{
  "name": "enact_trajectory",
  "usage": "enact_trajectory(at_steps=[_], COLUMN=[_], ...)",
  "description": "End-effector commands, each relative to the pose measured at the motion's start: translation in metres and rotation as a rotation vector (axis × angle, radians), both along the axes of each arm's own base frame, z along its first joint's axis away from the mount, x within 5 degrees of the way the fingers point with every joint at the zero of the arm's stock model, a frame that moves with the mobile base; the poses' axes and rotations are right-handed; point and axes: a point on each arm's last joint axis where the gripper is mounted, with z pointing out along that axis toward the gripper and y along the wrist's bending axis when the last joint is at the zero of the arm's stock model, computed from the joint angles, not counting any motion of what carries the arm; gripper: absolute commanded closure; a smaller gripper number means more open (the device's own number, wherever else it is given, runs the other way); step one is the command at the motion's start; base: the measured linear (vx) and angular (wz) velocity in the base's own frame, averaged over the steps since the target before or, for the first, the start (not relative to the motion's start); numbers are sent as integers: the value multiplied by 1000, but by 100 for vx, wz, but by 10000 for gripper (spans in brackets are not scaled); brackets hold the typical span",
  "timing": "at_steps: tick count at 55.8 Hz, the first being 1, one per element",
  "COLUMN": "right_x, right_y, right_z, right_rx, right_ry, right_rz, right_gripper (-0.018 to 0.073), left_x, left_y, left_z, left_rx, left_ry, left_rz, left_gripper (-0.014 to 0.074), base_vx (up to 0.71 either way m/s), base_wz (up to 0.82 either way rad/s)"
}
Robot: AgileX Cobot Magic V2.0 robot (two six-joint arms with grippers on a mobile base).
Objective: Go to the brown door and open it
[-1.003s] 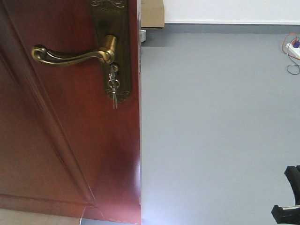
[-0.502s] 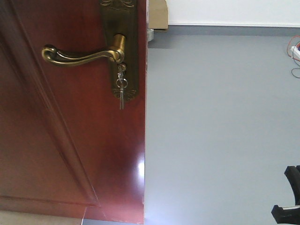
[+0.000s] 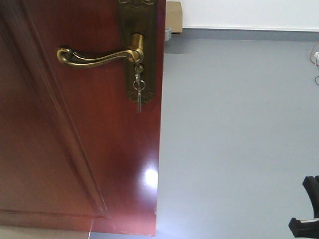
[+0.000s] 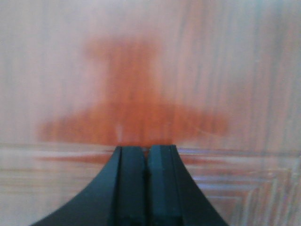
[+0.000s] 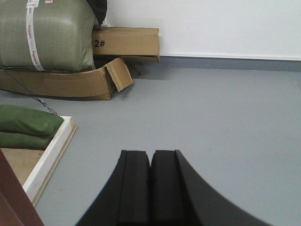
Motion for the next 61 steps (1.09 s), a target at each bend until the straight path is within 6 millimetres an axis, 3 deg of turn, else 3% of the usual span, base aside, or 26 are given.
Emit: enact_trajectory(at_steps=[1, 51, 61], right_x=[2, 2, 2], right_y=[0, 0, 0], right_z=[6, 6, 6], right_rx=[-8, -8, -8], right_ry=[-82, -79, -79], right_rz=[-2, -2, -2], right_gripper=[559, 559, 559], left_x=[-3, -2, -2], left_y=[3, 3, 0], left_z=[11, 11, 10], left_rx=[-15, -12, 151], left_ry=[-46, -43, -60], left_rz=[31, 32, 24], left_gripper=[600, 600, 600], base_vx=[1, 0, 0], base_wz=[0, 0, 0])
